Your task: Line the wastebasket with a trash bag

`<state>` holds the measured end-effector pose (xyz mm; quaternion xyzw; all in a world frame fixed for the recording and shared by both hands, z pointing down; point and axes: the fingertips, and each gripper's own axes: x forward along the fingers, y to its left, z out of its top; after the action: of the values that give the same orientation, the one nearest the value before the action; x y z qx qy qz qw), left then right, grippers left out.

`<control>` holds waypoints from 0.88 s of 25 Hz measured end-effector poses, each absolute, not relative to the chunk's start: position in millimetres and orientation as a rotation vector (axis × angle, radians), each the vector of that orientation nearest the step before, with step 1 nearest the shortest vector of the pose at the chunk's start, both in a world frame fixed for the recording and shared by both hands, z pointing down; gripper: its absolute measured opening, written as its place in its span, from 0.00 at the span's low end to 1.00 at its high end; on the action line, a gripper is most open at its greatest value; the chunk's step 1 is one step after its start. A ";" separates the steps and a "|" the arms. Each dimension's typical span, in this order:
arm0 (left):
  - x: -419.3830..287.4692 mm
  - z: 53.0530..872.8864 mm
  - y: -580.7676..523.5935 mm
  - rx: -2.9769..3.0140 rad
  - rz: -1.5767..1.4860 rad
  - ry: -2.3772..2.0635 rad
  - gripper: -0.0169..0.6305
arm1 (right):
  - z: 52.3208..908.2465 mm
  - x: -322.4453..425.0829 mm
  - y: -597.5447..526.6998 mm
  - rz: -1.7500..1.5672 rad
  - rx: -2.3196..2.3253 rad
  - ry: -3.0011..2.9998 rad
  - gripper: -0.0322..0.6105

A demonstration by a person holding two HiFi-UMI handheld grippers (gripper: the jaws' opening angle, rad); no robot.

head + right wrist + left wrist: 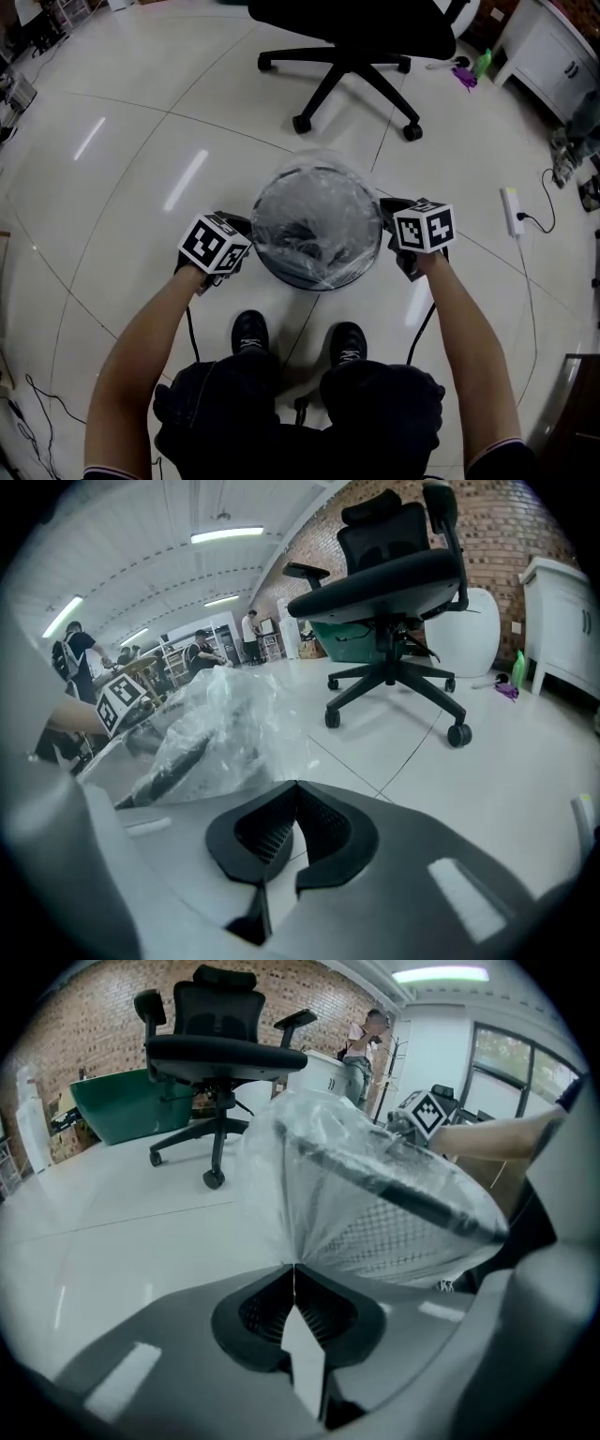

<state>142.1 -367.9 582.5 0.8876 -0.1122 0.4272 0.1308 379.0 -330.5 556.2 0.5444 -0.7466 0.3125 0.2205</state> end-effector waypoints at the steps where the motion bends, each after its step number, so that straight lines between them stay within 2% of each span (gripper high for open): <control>1: 141.5 586.4 -364.6 2.569 1.245 -0.310 0.05 | 559.7 377.0 -328.9 0.875 1.495 -2.067 0.05; 22: 112.1 624.0 -323.8 2.478 1.306 -0.288 0.05 | 615.6 363.8 -267.9 0.998 1.463 -1.973 0.05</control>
<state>112.1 -323.8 624.0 0.8683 -0.1010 0.4578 0.1620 363.8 -267.9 615.6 0.5354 -0.7219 0.3652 0.2425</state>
